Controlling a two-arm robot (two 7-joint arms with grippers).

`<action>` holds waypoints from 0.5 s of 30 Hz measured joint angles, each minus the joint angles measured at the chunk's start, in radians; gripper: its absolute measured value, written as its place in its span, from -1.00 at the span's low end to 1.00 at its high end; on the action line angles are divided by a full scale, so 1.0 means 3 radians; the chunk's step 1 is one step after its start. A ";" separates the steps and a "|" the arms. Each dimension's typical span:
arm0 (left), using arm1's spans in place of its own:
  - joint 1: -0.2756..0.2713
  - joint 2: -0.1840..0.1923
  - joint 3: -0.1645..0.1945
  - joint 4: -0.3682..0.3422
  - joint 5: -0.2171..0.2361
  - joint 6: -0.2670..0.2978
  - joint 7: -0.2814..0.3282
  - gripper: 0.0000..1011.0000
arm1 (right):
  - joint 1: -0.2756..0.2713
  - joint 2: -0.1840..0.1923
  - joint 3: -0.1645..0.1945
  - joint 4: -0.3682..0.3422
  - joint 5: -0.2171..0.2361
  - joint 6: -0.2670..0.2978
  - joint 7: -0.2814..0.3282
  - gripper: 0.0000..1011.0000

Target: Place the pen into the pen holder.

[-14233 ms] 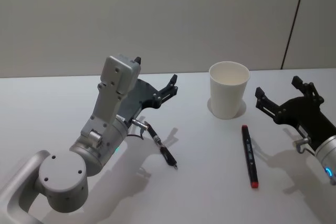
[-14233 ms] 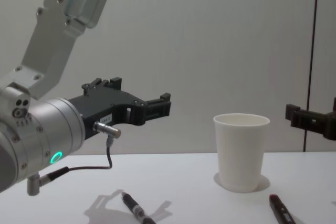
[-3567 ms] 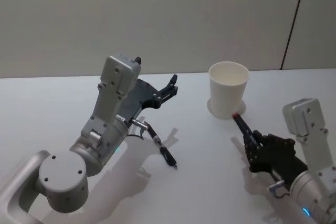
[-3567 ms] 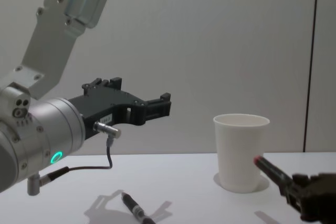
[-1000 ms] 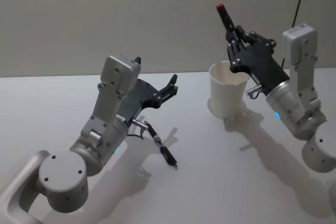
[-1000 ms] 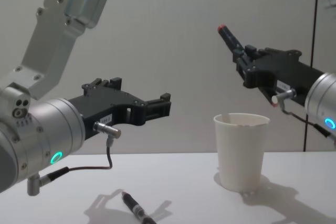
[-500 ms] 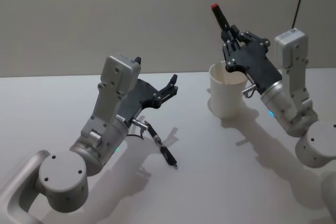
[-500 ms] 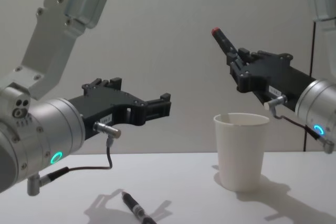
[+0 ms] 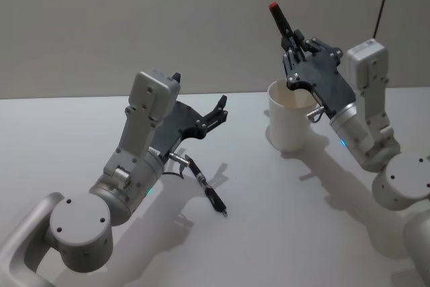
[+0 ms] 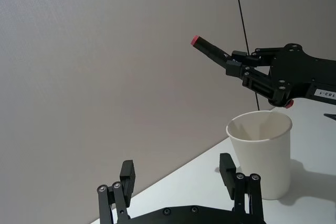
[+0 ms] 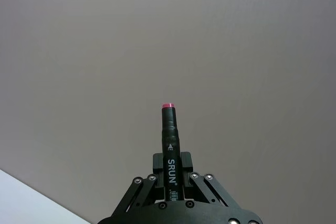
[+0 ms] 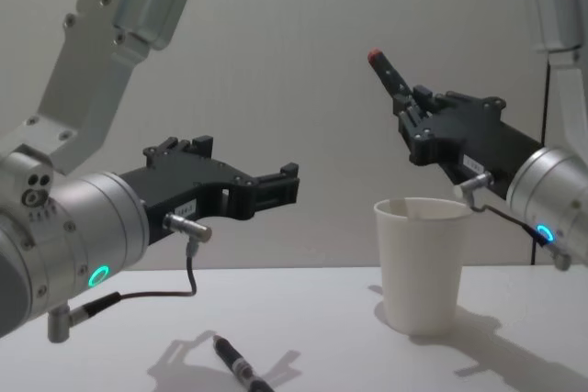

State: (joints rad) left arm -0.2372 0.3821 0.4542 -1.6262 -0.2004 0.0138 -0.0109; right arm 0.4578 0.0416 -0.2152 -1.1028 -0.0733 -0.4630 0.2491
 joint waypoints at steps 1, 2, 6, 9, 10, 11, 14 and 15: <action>0.0000 0.0000 0.0000 0.0000 0.0000 0.0000 0.0000 0.98 | 0.0008 -0.0003 -0.0001 0.0018 -0.0001 -0.0015 -0.0002 -0.65; 0.0000 0.0000 0.0000 0.0000 0.0000 0.0000 0.0000 0.98 | 0.0017 -0.0006 -0.0001 0.0035 -0.0001 -0.0020 -0.0003 -0.65; 0.0000 0.0000 0.0000 0.0000 0.0000 0.0000 0.0000 0.98 | 0.0064 -0.0023 -0.0010 0.0134 -0.0002 -0.0076 -0.0008 -0.65; 0.0000 0.0000 0.0000 0.0000 0.0000 0.0000 0.0000 0.98 | 0.0100 -0.0039 -0.0017 0.0209 0.0003 -0.0119 -0.0009 -0.65; 0.0000 0.0000 0.0000 0.0000 0.0000 0.0000 0.0000 0.98 | 0.0108 -0.0043 -0.0019 0.0227 0.0005 -0.0126 -0.0009 -0.65; 0.0000 0.0000 0.0000 0.0000 0.0000 0.0000 0.0000 0.98 | 0.0114 -0.0046 -0.0021 0.0242 0.0006 -0.0132 -0.0009 -0.65; 0.0000 0.0000 0.0000 0.0000 0.0000 0.0000 0.0000 0.98 | 0.0137 -0.0056 -0.0026 0.0289 0.0015 -0.0153 -0.0010 -0.65; 0.0000 0.0000 0.0000 0.0000 0.0000 0.0000 0.0000 0.98 | 0.0146 -0.0060 -0.0028 0.0309 0.0019 -0.0162 -0.0010 -0.65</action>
State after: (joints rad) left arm -0.2372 0.3821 0.4542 -1.6262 -0.2004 0.0138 -0.0109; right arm 0.5017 0.0236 -0.2238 -1.0099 -0.0676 -0.5118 0.2462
